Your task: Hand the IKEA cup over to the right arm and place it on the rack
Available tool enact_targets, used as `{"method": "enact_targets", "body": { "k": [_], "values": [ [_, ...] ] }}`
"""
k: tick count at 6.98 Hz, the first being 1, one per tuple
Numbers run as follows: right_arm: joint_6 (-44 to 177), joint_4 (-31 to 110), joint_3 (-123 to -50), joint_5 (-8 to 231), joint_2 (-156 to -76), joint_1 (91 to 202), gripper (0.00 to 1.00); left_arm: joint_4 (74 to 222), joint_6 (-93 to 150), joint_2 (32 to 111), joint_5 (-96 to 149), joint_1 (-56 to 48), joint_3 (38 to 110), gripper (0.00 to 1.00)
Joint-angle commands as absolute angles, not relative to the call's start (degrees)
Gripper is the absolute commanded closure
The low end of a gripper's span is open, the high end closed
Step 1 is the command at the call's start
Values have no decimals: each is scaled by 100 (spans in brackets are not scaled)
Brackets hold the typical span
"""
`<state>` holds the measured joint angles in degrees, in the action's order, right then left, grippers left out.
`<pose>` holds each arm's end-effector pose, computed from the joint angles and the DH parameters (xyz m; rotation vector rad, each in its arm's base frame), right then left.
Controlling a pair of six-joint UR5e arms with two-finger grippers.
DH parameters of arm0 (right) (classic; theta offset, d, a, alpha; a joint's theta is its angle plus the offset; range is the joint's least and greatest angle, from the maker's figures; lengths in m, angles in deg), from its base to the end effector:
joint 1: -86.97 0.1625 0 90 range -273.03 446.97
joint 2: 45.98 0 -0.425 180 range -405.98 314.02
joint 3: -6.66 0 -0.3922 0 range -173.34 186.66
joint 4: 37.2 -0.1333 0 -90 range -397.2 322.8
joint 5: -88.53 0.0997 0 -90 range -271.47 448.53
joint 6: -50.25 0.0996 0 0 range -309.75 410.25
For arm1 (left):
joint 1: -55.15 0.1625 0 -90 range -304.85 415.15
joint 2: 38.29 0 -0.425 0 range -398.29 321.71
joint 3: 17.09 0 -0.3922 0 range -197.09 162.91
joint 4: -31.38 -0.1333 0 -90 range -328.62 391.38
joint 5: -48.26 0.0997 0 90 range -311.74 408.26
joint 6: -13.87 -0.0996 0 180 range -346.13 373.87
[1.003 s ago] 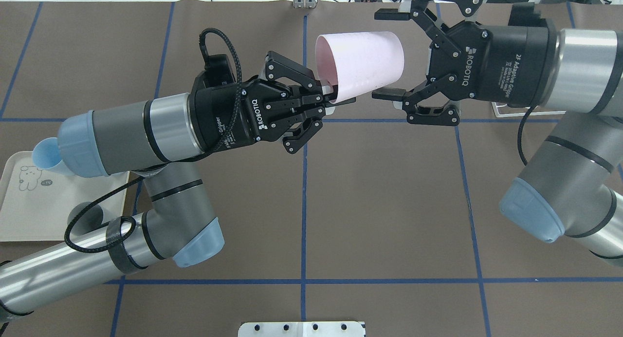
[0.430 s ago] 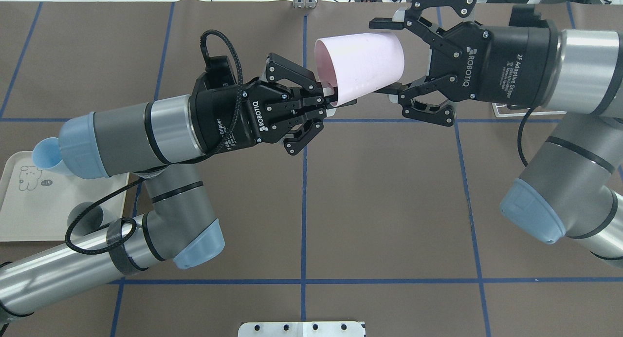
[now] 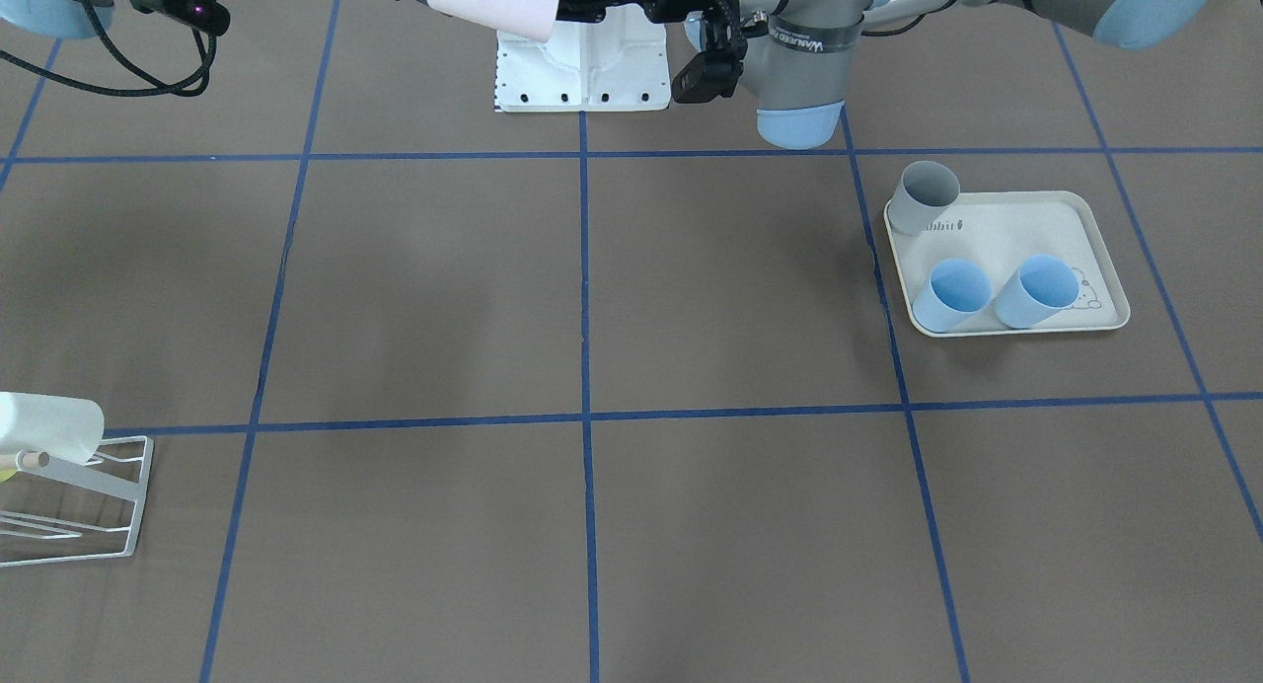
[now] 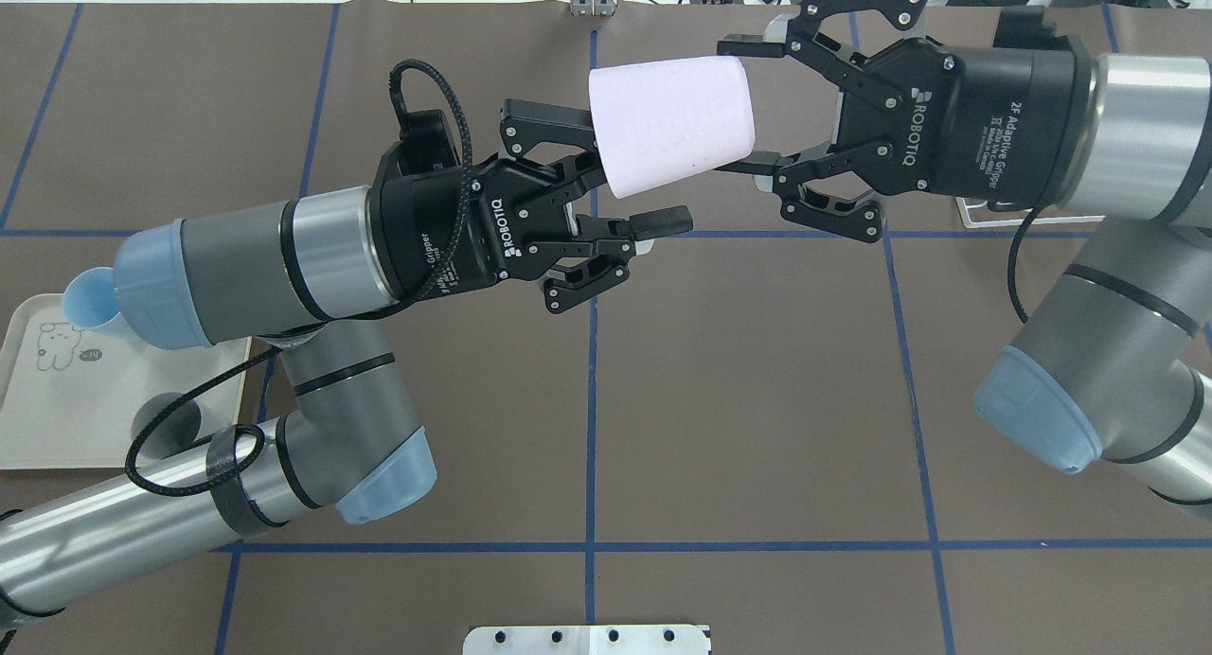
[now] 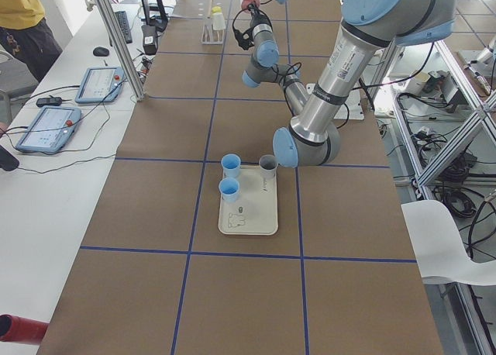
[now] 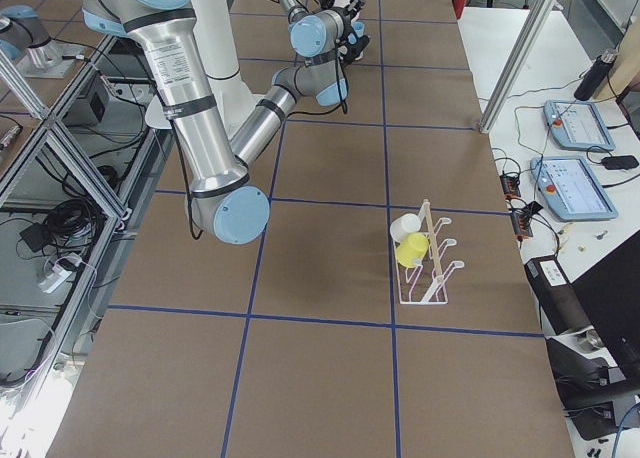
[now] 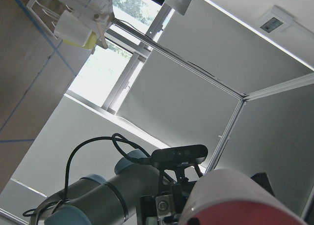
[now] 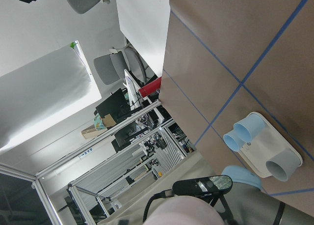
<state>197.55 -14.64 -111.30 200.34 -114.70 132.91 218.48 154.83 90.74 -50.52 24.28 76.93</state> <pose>-0.2425 -0.3890 0.1308 -0.4496 -2.0356 0.7531 0.4036 -0.3788 0.0855 -0.5012 2.4333 -0.4455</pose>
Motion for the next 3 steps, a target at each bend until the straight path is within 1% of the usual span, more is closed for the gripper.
{"method": "enact_targets", "body": {
  "k": [1,3],
  "values": [
    [19756,-1461,-11156,20033,-11471,13293,100,21841,15476,9073,-5044,2421,7713,32],
    [19756,-1461,-11191,20033,-11479,13302,100,21832,15467,9073,-5044,2421,7722,32]
  ]
}}
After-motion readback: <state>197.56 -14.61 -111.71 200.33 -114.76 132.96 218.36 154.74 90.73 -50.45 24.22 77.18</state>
